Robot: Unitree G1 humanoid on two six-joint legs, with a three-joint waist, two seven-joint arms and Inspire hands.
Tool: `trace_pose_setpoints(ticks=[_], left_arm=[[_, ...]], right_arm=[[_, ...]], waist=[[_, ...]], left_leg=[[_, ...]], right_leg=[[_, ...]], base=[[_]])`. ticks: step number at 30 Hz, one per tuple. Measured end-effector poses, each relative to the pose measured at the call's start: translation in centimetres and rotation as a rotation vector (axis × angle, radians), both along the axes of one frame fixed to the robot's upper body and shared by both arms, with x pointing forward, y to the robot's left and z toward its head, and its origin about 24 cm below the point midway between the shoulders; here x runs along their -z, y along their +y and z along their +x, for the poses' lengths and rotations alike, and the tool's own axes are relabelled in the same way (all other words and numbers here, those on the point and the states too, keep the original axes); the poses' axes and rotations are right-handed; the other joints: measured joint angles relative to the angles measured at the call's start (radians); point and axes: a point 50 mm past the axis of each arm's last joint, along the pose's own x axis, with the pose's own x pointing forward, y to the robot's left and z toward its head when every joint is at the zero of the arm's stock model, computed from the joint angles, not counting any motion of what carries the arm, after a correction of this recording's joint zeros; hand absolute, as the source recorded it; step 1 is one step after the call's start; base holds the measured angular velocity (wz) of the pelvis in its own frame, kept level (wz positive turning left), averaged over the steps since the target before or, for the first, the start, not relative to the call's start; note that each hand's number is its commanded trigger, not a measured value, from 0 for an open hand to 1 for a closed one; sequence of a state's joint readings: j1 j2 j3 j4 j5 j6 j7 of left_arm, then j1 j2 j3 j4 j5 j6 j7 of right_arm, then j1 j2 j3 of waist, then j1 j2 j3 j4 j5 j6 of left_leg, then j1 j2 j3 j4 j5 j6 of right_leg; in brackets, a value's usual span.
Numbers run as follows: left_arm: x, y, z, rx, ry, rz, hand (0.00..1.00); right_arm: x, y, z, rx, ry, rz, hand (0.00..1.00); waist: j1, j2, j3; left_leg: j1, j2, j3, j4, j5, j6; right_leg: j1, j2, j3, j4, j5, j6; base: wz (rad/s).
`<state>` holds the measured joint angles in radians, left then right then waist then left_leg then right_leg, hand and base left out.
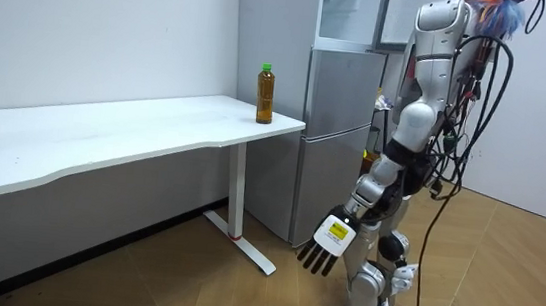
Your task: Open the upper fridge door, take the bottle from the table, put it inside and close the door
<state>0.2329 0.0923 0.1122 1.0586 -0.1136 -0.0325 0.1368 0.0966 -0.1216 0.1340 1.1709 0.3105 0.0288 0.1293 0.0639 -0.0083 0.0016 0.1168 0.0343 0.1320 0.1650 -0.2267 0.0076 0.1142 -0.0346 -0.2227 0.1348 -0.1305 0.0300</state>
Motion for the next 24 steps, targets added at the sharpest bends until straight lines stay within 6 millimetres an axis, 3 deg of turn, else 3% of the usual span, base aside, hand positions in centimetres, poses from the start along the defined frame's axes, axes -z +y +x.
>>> trace_pose_setpoints(ticks=[11,19,24], left_arm=[[0.0,0.0,-0.3,0.062,0.021,0.061,0.0],[-0.1,0.1,0.0,0.139,0.031,0.092,0.0],[-0.1,0.1,0.4,0.17,0.032,0.126,0.0]], right_arm=[[-0.7,-0.2,1.9,-0.013,-0.12,-0.032,0.0],[-4.1,1.2,8.2,-0.108,-0.444,-0.014,0.0],[-6.4,2.4,10.5,-0.128,-0.602,0.023,0.0]], waist=[[-0.006,0.002,0.0024],[-0.007,-0.003,0.0008],[-0.002,-0.006,0.0006]], left_leg=[[-0.004,-0.001,-0.003,0.002,0.0,0.0],[-0.038,-0.003,-0.001,0.009,0.002,0.0],[-0.033,-0.003,-0.001,0.003,0.002,0.0]], right_leg=[[0.004,-0.001,-0.001,-0.001,0.0,0.0],[-0.029,-0.004,0.002,0.001,0.0,-0.001],[-0.029,-0.003,0.003,0.0,0.0,0.0]], base=[[0.0],[0.0],[0.0]])
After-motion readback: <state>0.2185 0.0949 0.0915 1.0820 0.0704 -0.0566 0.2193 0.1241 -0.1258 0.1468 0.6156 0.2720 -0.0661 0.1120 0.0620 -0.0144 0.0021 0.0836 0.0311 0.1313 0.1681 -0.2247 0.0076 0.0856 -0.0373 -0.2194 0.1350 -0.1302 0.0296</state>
